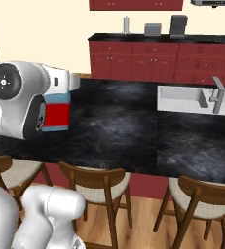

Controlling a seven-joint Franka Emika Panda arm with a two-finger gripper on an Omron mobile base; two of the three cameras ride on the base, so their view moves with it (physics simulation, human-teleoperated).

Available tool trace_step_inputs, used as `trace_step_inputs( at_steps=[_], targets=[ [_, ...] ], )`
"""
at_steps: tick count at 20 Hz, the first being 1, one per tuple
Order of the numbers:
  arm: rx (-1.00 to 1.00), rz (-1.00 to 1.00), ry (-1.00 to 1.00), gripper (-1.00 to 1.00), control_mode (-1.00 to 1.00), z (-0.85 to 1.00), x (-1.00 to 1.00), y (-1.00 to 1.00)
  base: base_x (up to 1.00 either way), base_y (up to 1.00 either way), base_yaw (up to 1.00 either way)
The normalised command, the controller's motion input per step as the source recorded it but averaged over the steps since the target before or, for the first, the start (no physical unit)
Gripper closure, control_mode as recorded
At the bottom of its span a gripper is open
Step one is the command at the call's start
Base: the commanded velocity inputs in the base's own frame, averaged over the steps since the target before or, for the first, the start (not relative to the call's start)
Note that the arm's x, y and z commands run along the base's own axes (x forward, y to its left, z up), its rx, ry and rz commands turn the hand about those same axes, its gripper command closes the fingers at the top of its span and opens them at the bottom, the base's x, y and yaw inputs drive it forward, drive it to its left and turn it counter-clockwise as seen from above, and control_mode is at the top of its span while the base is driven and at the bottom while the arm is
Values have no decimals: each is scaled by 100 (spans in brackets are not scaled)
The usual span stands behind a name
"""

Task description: Get the candle and the liquor from the cabinet and move them to the dining counter.

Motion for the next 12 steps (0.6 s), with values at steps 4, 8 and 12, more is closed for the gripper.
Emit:
trace_step_inputs(
  at_steps=[4,8,12],
  targets=[
    [5,38,0,100,-100,-45,96,-41,0,0,0],
    [2,32,0,100,-100,-44,93,-25,0,0,0],
    [2,28,0,100,-100,-58,74,-18,0,0,0]
  ],
)
